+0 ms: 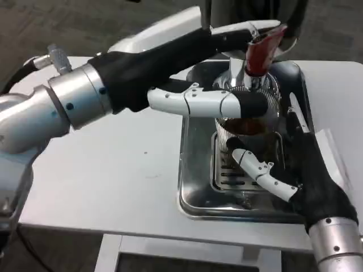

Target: Grasp the cup under the faucet to collect the drink, then remove the cup.

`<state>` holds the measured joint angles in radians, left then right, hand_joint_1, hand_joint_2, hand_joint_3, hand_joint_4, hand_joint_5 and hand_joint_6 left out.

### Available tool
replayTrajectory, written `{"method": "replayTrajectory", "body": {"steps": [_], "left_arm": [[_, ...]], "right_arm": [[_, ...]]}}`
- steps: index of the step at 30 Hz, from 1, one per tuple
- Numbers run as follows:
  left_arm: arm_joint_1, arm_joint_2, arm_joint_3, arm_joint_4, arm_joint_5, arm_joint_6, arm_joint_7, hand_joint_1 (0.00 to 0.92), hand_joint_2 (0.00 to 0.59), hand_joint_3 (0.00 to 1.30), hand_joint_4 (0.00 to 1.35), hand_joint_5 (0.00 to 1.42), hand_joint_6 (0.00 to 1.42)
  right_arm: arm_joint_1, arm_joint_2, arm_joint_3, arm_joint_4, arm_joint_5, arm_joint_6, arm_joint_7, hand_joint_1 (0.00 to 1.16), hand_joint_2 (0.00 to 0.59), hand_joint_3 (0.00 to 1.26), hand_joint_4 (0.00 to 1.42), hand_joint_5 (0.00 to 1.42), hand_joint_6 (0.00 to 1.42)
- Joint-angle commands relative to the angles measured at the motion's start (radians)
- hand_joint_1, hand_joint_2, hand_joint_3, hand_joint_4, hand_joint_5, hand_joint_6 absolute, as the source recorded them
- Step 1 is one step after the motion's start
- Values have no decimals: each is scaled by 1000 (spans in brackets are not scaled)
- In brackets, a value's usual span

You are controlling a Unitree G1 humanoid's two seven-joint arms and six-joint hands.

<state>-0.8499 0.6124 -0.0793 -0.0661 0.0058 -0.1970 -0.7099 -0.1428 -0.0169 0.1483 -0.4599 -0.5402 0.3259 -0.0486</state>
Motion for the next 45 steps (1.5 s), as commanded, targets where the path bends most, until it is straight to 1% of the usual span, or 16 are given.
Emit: {"method": "replayTrajectory", "body": {"steps": [1, 7, 11, 20, 24, 28, 32, 34, 39, 45], "left_arm": [[29, -8, 30, 0, -19, -32, 13, 88, 98, 140, 113, 218, 217], [33, -24, 64, -15, -35, -40, 28, 88, 99, 150, 127, 245, 246], [40, -29, 102, -42, -56, -42, 50, 92, 104, 166, 150, 269, 262], [64, -16, 164, -113, -88, -19, 69, 110, 114, 190, 182, 290, 288], [104, -10, 215, -187, -114, 9, 89, 112, 114, 198, 203, 309, 303], [189, 7, 294, -292, -135, 41, 116, 112, 115, 222, 236, 334, 320], [309, 42, 373, -358, -125, 81, 128, 116, 126, 235, 253, 352, 339], [372, 45, 409, -383, -128, 92, 134, 116, 126, 239, 254, 354, 341], [516, 59, 467, -437, -130, 92, 128, 117, 129, 246, 267, 368, 355], [660, 52, 552, -469, -126, 83, 146, 120, 132, 246, 269, 369, 358]], "right_arm": [[10, 2, -1, -3, -1, 8, -8, 557, 258, 0, 0, 3, 93], [13, 3, 0, -9, -3, 9, -9, 557, 258, 0, 0, 3, 94], [18, 2, -1, -15, -3, 9, -9, 557, 258, 0, 0, 3, 94], [30, 2, -5, -29, -4, 8, -8, 557, 258, 0, 0, 4, 94], [33, 2, -6, -37, -2, 7, -6, 556, 259, 0, 0, 8, 94], [43, 0, -11, -53, 4, 7, 0, 551, 263, 0, 0, 12, 95], [55, -3, -16, -68, 9, 5, 6, 546, 266, 0, 0, 16, 107], [59, -4, -18, -72, 13, 4, 8, 543, 267, 0, 0, 26, 129], [68, -11, -25, -85, 29, -1, 16, 542, 267, 0, 0, 28, 150], [72, -23, -34, -99, 52, 2, 36, 534, 261, 0, 0, 28, 165]]}}
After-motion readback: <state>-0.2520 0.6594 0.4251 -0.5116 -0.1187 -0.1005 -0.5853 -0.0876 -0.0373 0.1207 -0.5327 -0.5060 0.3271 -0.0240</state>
